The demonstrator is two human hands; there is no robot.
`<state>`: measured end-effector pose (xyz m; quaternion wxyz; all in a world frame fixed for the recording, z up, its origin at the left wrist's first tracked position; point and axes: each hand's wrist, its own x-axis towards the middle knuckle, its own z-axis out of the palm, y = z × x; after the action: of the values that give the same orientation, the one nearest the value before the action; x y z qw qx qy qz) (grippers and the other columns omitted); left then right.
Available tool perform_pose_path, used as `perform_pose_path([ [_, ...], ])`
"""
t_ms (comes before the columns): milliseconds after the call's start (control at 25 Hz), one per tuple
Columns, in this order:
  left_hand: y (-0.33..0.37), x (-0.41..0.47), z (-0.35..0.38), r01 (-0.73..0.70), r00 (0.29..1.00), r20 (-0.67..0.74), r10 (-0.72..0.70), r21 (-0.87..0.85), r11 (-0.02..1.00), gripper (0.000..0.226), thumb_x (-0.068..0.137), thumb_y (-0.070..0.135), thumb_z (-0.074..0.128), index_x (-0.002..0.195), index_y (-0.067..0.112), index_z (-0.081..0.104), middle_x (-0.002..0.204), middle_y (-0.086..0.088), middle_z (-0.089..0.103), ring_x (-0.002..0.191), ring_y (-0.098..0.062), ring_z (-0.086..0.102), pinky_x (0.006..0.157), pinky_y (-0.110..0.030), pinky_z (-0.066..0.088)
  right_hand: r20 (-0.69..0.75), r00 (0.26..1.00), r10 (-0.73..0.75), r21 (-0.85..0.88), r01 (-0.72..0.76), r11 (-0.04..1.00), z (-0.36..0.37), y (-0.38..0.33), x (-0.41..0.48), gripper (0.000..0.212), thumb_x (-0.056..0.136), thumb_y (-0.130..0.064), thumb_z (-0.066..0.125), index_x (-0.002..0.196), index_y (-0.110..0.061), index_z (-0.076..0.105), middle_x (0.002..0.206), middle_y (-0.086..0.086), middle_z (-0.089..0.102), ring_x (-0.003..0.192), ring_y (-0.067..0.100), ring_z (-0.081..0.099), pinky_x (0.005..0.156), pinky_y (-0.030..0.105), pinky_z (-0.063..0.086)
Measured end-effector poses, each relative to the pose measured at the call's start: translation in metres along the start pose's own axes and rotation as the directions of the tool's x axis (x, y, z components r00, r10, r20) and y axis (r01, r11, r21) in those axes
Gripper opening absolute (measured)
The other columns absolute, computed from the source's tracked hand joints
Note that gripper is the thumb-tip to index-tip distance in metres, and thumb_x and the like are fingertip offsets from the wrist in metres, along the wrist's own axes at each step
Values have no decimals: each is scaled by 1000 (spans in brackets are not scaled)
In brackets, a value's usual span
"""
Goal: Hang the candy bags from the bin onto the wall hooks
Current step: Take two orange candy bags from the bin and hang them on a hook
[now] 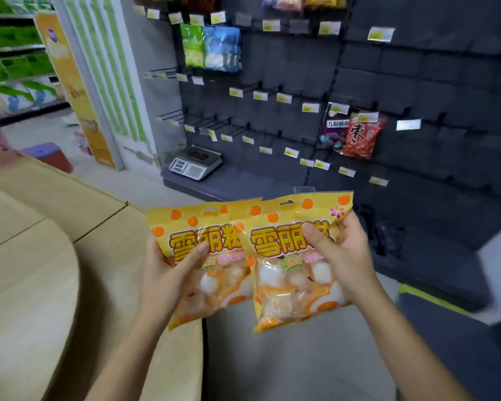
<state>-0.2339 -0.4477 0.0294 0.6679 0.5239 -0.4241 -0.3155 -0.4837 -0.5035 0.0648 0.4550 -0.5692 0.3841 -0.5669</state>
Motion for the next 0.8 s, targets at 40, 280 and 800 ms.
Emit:
perform_pose_path([
  [40, -6, 17, 19, -6, 1000, 10, 6, -8, 1000, 36, 70, 12, 76, 98, 23, 56, 82, 18, 75, 75, -1, 71, 64, -17, 58, -25, 1000, -14, -13, 14, 1000, -13, 1, 21, 29, 71, -33, 79, 93, -44, 64, 97, -15, 75, 93, 5, 71, 73, 16, 54],
  [280, -34, 130, 96, -25, 998, 56, 29, -65, 998, 32, 75, 2, 75, 94, 21, 58, 78, 15, 76, 69, 0, 70, 59, -14, 55, -177, 978, -109, -60, 100, 993, -53, 23, 135, 30, 71, -28, 79, 96, -35, 64, 97, -12, 75, 93, 9, 71, 73, 19, 56],
  [800, -37, 464, 203, -155, 959, 228, 170, -86, 984, 31, 56, 36, 81, 85, 33, 67, 84, 7, 78, 75, -11, 73, 63, -24, 57, -363, 886, -289, -105, 269, 957, -36, 28, 438, 34, 64, -45, 81, 92, -36, 64, 96, -9, 75, 94, 14, 71, 78, 30, 59],
])
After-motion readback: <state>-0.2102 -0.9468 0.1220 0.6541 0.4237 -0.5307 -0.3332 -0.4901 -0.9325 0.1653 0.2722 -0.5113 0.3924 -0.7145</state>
